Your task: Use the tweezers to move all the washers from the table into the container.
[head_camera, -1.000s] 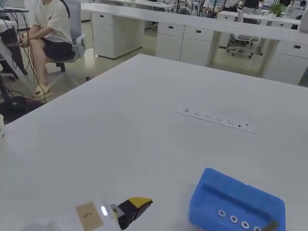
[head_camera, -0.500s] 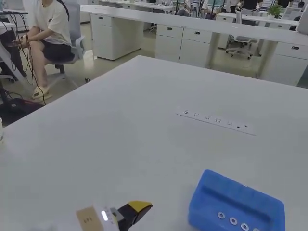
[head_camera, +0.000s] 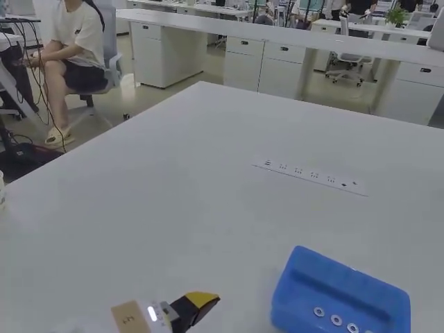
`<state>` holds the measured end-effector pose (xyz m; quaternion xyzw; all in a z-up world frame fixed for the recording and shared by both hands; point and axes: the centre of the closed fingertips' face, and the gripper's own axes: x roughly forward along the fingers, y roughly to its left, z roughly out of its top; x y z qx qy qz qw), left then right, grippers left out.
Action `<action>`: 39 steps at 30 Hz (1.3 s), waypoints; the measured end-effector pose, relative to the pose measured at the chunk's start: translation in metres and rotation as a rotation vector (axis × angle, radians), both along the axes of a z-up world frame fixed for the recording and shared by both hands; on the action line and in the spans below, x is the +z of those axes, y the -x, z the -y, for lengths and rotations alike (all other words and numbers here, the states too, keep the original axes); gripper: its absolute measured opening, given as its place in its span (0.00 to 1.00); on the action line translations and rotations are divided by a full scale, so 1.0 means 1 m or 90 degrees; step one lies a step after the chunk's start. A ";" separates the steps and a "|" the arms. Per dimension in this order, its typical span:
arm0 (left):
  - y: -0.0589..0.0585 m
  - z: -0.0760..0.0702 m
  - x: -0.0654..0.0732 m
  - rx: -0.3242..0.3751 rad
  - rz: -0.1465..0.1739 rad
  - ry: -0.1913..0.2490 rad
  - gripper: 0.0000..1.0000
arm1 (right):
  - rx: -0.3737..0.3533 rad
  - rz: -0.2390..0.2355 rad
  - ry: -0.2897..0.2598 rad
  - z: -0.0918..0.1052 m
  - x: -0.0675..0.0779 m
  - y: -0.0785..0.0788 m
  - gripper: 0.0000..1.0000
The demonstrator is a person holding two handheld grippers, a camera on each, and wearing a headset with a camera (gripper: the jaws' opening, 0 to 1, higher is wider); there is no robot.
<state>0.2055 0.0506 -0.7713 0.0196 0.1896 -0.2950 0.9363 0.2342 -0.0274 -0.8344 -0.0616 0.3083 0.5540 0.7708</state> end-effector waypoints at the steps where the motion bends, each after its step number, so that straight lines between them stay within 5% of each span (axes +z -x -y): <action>1: 0.000 0.000 0.000 0.000 0.000 0.000 0.76 | 0.004 0.004 0.002 0.000 0.000 0.001 0.04; 13: 0.000 0.000 0.001 0.001 0.002 0.001 0.76 | 0.071 0.107 0.051 -0.005 0.000 0.010 0.03; 18: -0.001 -0.002 0.001 0.006 0.004 0.003 0.76 | 0.056 0.095 0.050 -0.006 0.000 0.006 0.03; 34: -0.001 -0.002 0.003 0.008 0.008 0.007 0.76 | -0.004 0.069 -0.067 -0.019 0.051 -0.018 0.03; 39: -0.001 -0.002 0.004 0.009 0.010 0.011 0.76 | -0.031 0.036 -0.102 -0.020 0.058 -0.026 0.03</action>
